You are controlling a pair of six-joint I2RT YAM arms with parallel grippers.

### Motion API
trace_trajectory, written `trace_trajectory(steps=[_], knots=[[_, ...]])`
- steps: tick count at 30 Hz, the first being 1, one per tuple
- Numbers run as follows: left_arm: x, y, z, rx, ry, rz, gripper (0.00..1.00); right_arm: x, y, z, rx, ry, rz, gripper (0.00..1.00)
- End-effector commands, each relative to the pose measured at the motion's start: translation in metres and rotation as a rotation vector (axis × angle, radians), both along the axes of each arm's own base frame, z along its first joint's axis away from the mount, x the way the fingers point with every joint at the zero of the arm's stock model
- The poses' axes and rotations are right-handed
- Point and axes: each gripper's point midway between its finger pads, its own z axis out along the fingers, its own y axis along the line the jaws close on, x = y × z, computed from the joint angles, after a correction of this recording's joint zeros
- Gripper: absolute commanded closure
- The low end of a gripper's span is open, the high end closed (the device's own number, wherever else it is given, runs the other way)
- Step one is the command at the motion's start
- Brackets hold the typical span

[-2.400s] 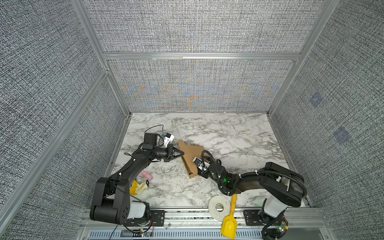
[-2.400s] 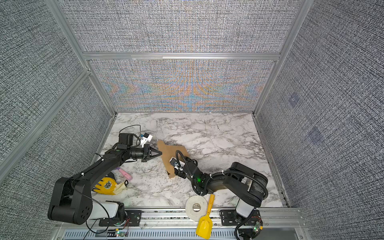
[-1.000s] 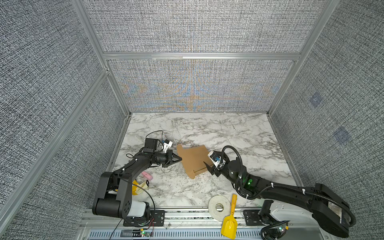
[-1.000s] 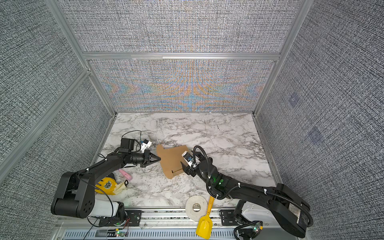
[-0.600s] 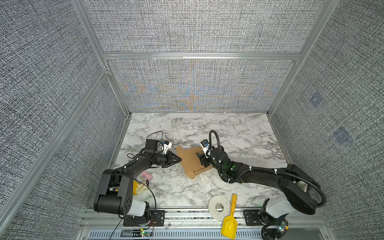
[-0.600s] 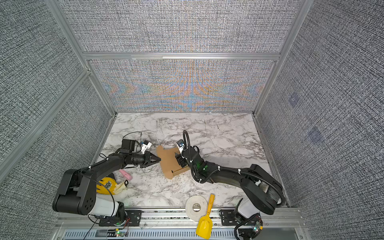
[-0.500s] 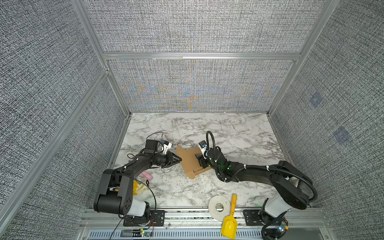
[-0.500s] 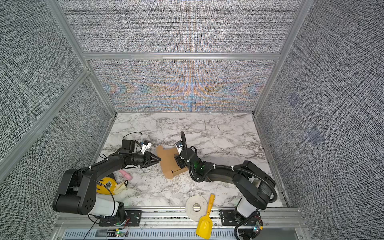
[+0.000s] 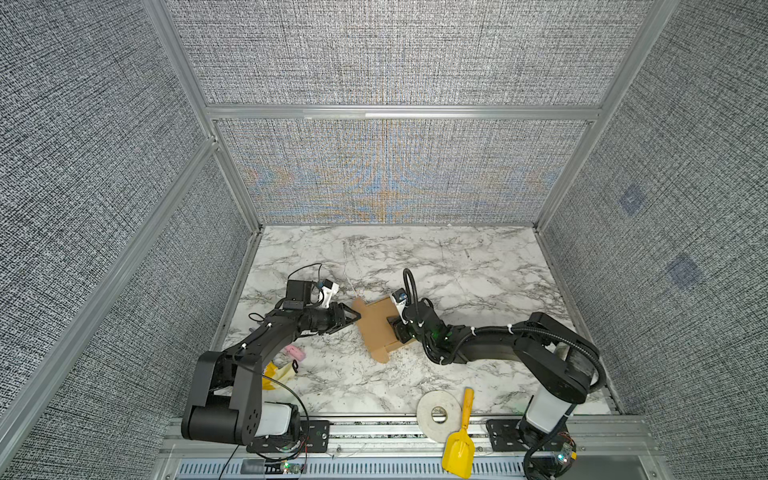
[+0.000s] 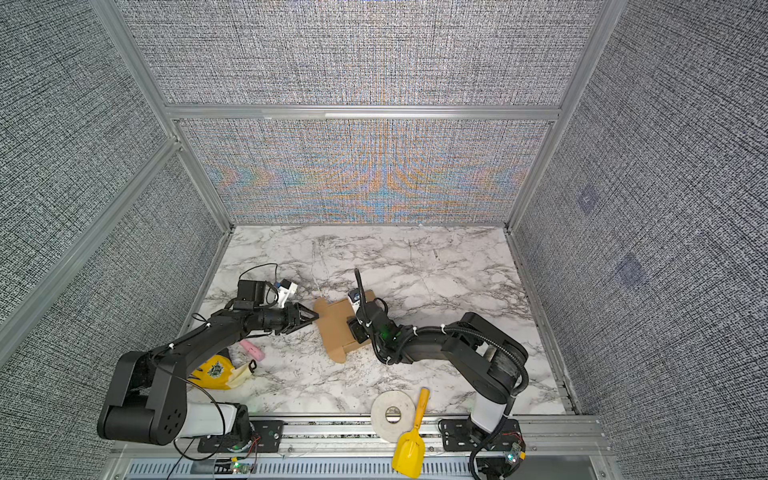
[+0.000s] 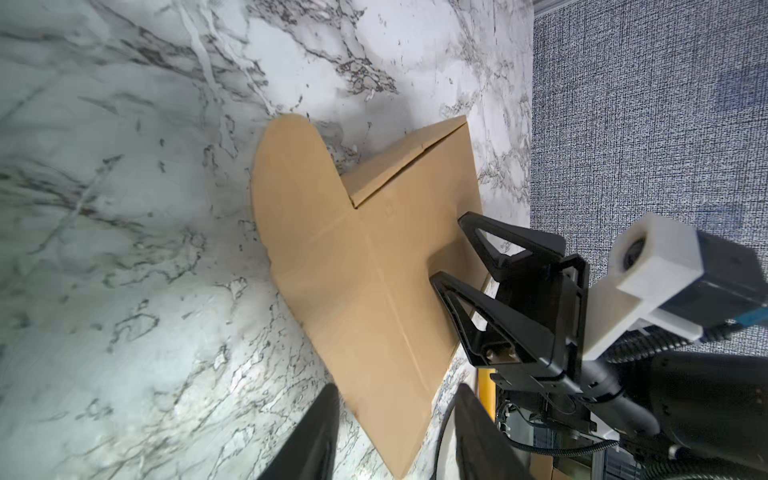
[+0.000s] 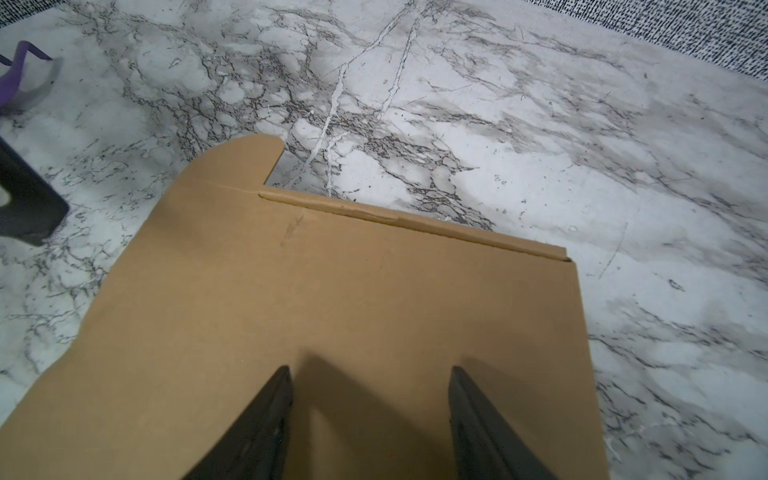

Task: Fold the paper box

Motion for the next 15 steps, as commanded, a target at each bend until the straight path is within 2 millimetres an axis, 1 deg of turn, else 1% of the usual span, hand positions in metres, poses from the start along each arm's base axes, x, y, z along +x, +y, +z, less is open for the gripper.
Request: trace_trajectory(steps=[1,5,7,9,11,13,15], knots=[[0.007,0.007,0.004,0.03,-0.047,0.012,0.52,-0.01,-0.005,-0.024,-0.072,0.053,0.011,0.4],[0.012,0.014,0.01,0.062,-0.115,0.014,0.51,-0.015,-0.003,-0.038,-0.103,0.056,0.018,0.4],[0.015,0.02,0.013,0.08,-0.141,0.023,0.51,-0.013,0.001,-0.033,-0.102,0.039,0.022,0.4],[0.019,0.029,0.017,0.095,-0.156,0.048,0.5,-0.01,0.005,-0.016,-0.082,0.02,0.016,0.4],[0.024,0.038,0.022,0.1,-0.176,0.08,0.5,-0.004,0.011,0.009,-0.039,-0.014,0.009,0.4],[0.028,0.045,0.025,0.092,-0.192,0.109,0.5,0.002,0.017,0.028,-0.007,-0.047,0.011,0.39],[0.031,0.051,0.029,0.079,-0.196,0.132,0.5,0.011,0.025,0.038,0.009,-0.061,0.008,0.39]])
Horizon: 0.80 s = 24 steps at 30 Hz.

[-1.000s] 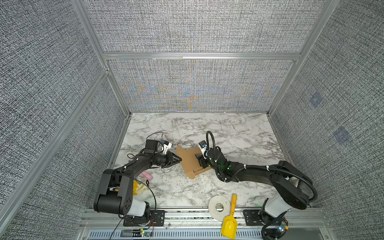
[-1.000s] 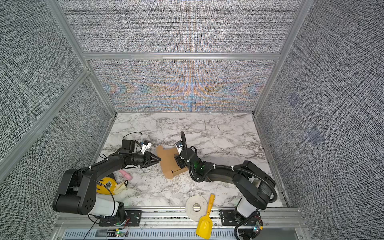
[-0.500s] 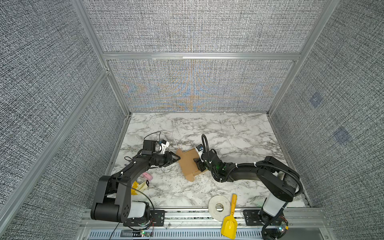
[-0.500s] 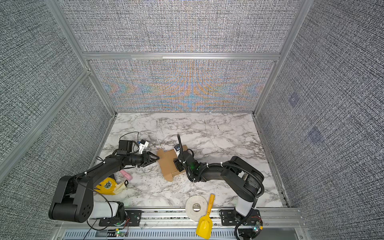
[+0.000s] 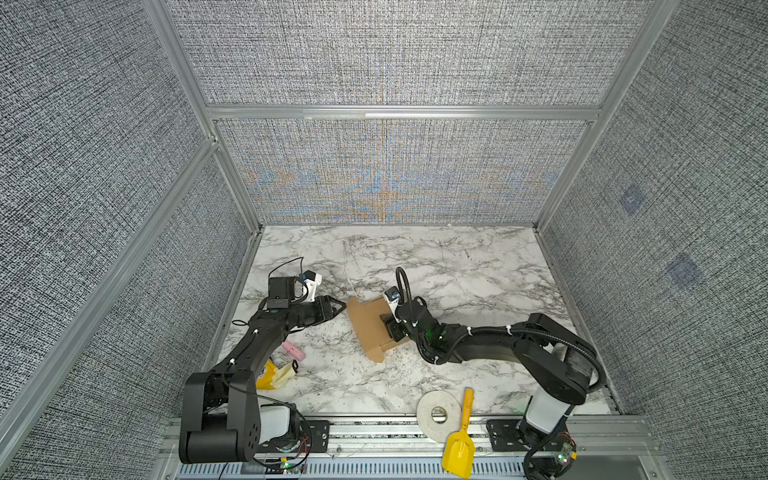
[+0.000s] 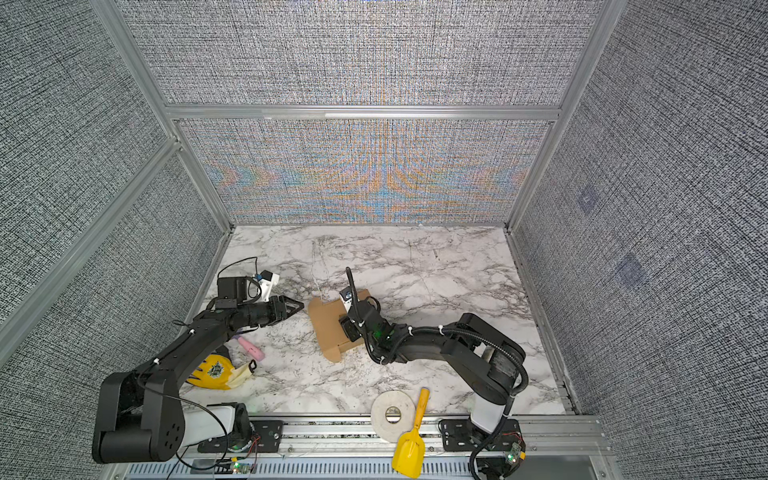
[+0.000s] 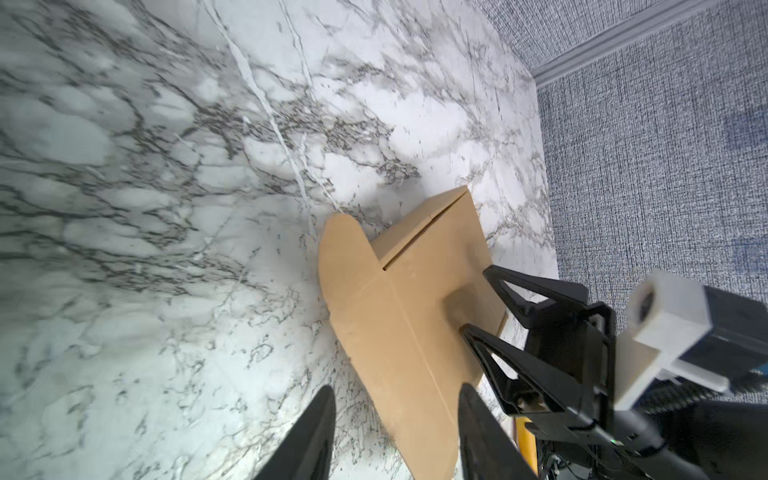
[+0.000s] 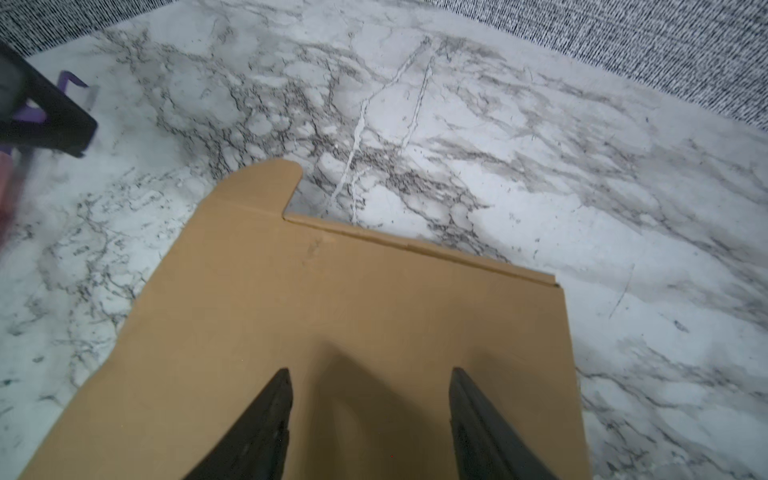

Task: Fold the paper box

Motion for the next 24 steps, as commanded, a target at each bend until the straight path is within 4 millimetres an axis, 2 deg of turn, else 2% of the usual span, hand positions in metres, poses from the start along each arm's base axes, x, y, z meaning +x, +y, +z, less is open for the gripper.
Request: trace_trajectory(steps=[1,4,8,13,16,19,21,24], knots=[[0.006,0.008,0.008,-0.008,-0.032,0.026,0.5,0.012,0.008,0.011,0.002,-0.009,-0.007,0.39],[0.009,0.014,0.015,-0.007,-0.056,0.04,0.5,0.023,0.022,0.006,-0.001,0.001,0.003,0.39],[0.01,0.017,0.017,-0.006,-0.062,0.043,0.49,0.034,0.035,-0.018,-0.038,0.021,0.015,0.39],[0.012,0.018,0.017,-0.007,-0.072,0.045,0.48,0.03,0.036,-0.052,-0.097,0.061,0.019,0.39],[0.012,0.018,0.017,-0.007,-0.064,0.045,0.48,0.027,0.029,-0.065,-0.118,0.066,0.001,0.39],[0.014,0.02,0.016,0.015,-0.076,0.04,0.48,0.023,0.023,-0.065,-0.098,0.052,-0.006,0.39],[0.015,0.021,0.013,0.022,-0.063,0.05,0.48,0.022,0.021,-0.056,-0.074,0.034,-0.009,0.39],[0.016,0.02,0.015,0.001,-0.047,0.051,0.48,0.024,0.022,-0.027,-0.04,0.009,-0.011,0.39]])
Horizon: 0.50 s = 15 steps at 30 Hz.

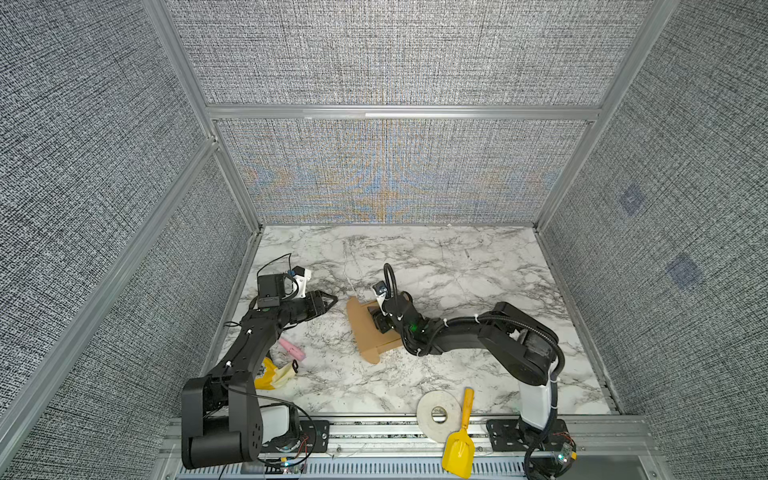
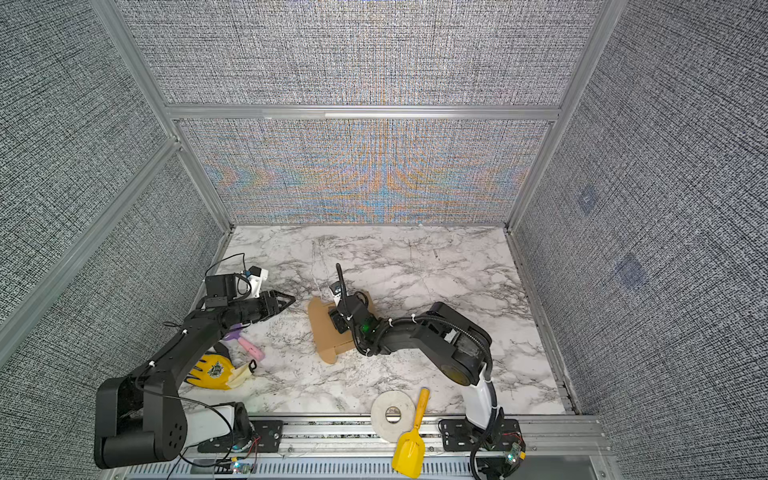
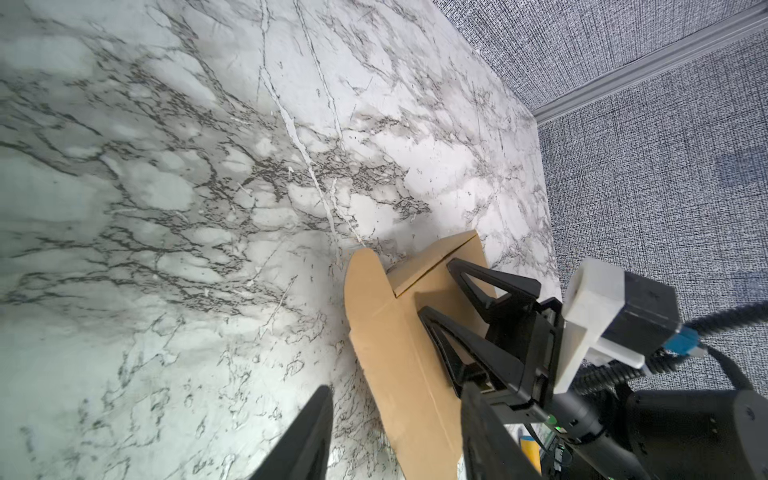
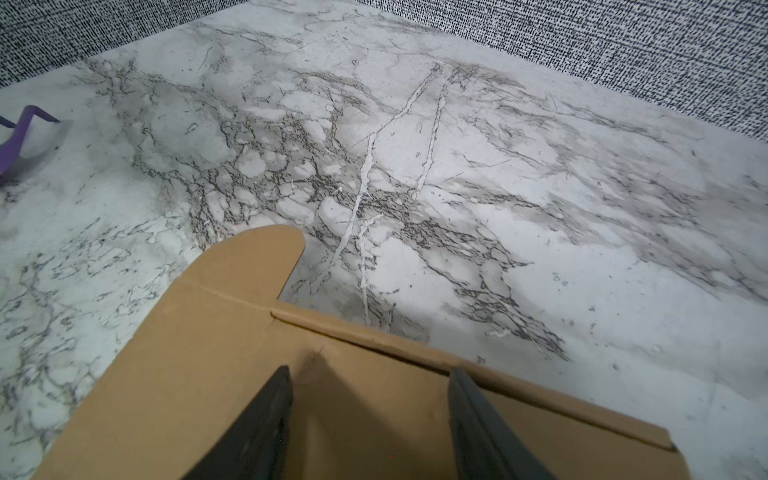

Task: Fold the paper box

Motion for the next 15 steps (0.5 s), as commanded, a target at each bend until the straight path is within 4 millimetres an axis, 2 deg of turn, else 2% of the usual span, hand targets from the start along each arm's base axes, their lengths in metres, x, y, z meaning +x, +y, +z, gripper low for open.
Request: trace_trajectory(steps=[1,4,7,9,12,15], knots=[[0.003,-0.001,0.005,-0.007,-0.015,-0.011,0.48,-0.006,-0.008,0.01,-0.042,0.022,-0.002,0.39],[0.003,-0.001,0.003,0.001,-0.027,-0.014,0.48,-0.014,-0.006,0.033,-0.021,0.022,0.027,0.39],[0.0,-0.001,0.0,-0.001,-0.01,-0.016,0.48,-0.029,-0.008,0.032,-0.01,0.043,0.033,0.39],[0.001,-0.002,0.002,-0.007,-0.012,-0.02,0.48,-0.039,-0.011,0.024,0.002,0.057,0.026,0.39],[0.002,-0.002,-0.001,-0.008,-0.015,-0.018,0.48,-0.056,-0.015,-0.005,0.007,0.076,0.029,0.39],[0.003,-0.001,0.002,-0.006,-0.008,-0.017,0.48,-0.064,-0.016,-0.027,-0.013,0.102,0.025,0.39]])
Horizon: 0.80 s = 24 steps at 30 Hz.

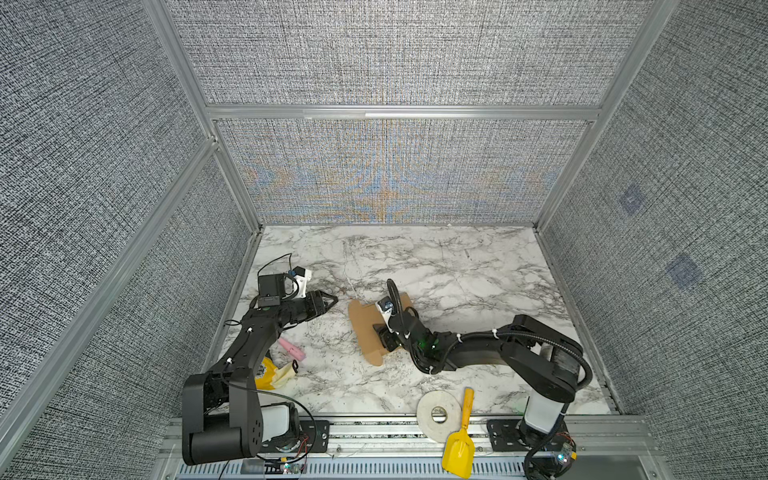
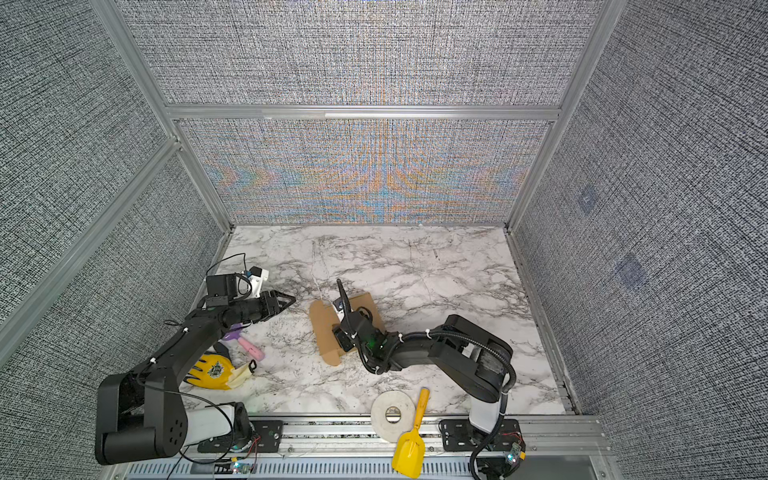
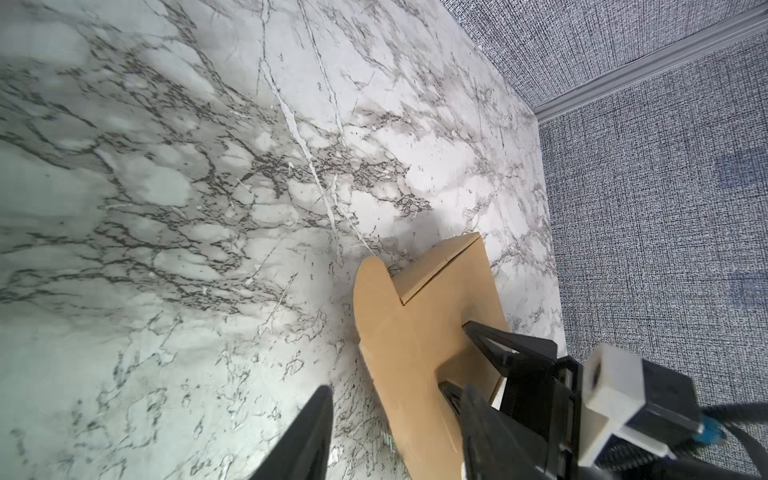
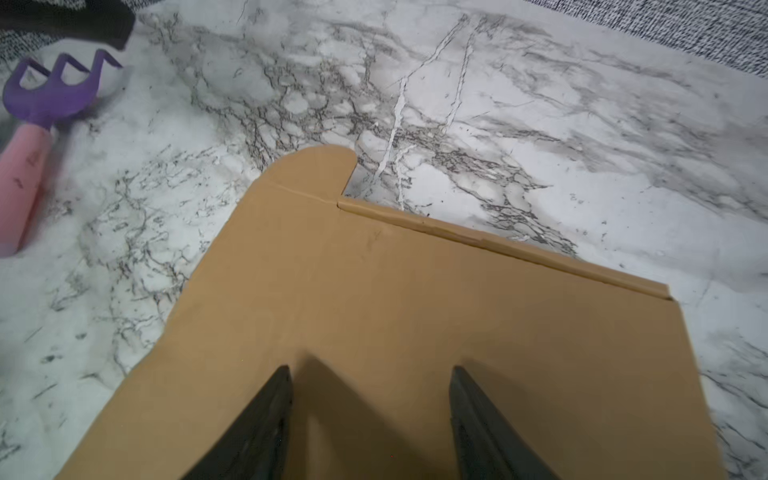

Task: Fold the paper box

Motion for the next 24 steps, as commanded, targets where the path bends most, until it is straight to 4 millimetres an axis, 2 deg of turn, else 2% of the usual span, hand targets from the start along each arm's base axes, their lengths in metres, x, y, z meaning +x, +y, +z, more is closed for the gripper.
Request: trace_trajectory(steps=[1,4,6,10,12,15,17,22,24], knots=[[0.004,-0.001,0.007,0.002,-0.028,-0.018,0.48,-0.009,-0.004,-0.025,-0.023,0.052,-0.013,0.39],[0.005,0.0,0.005,0.007,-0.033,-0.018,0.49,-0.013,-0.007,-0.036,-0.042,0.058,-0.02,0.39],[0.006,0.0,0.004,0.005,-0.025,-0.015,0.5,-0.013,-0.008,-0.033,-0.045,0.044,-0.02,0.39],[0.006,-0.001,0.006,0.002,-0.026,-0.019,0.5,-0.011,-0.01,0.0,-0.008,0.005,-0.028,0.39],[0.006,0.0,0.003,0.002,-0.026,-0.016,0.5,-0.012,-0.004,0.016,0.019,-0.012,-0.007,0.39],[0.004,-0.001,0.004,-0.001,-0.019,-0.017,0.5,-0.014,0.006,0.028,0.031,-0.017,0.029,0.39],[0.004,-0.001,0.006,0.001,-0.025,-0.019,0.5,-0.016,0.011,0.023,0.031,0.001,0.042,0.39],[0.003,-0.001,0.005,0.0,-0.025,-0.018,0.5,-0.025,0.013,-0.028,-0.027,0.062,0.057,0.39],[0.003,-0.001,0.006,0.0,-0.026,-0.021,0.5,-0.026,0.008,-0.036,-0.028,0.077,0.042,0.39]])
